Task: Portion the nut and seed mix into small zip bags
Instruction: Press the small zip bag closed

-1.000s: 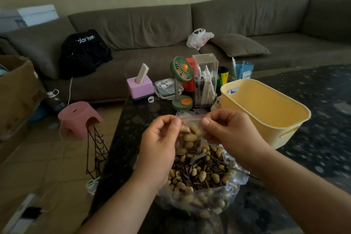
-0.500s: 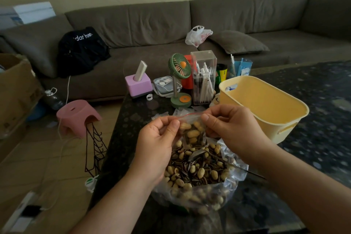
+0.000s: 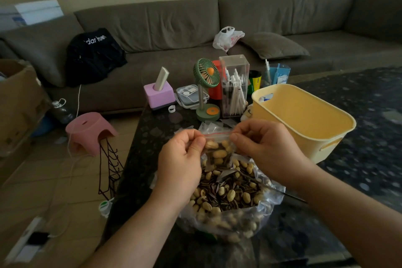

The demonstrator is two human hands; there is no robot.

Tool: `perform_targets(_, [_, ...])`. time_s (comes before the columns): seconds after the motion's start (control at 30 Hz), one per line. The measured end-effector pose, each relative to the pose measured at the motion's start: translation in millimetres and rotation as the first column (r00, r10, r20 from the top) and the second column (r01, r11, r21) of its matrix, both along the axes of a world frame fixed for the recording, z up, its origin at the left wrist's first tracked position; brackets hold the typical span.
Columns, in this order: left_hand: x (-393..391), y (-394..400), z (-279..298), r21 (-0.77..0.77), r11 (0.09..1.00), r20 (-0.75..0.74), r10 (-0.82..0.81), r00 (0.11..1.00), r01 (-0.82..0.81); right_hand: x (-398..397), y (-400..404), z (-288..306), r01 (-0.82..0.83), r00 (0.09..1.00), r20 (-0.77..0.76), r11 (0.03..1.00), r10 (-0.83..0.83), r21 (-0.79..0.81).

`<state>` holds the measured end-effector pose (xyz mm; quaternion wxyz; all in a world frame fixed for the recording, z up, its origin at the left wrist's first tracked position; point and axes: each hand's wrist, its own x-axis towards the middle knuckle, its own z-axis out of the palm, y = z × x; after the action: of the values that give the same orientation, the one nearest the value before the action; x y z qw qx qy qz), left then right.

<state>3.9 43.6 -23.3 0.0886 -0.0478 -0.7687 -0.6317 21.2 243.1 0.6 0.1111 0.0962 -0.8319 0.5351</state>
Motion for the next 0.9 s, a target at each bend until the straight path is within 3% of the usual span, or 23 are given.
perform_targets(0.23, [2.7,1.7,1.3,0.041,0.999,0.012,-0.026,1.000,0.026,-2.5,-0.3,-1.8,-0.016,1.000,0.001,1.000,0.016,-0.006])
perform_targets(0.47, [7.8,-0.2,5.7,0.164,0.968,0.034,-0.196,0.980,0.188,-3.1,1.8,-1.6,-0.016,1.000,-0.015,0.999,0.015,-0.030])
perform_targets(0.7, [4.4,-0.6,1.8,0.097,0.984,-0.009,-0.150,0.989,0.150,-2.1,3.4,-0.5,-0.061,0.998,0.011,0.997,0.062,-0.054])
perform_targets(0.9, [4.3,-1.3,1.0,0.057,0.988,-0.025,-0.143,0.989,0.144,-2.5,3.5,-3.2,-0.049,0.999,-0.001,0.997,0.049,0.058])
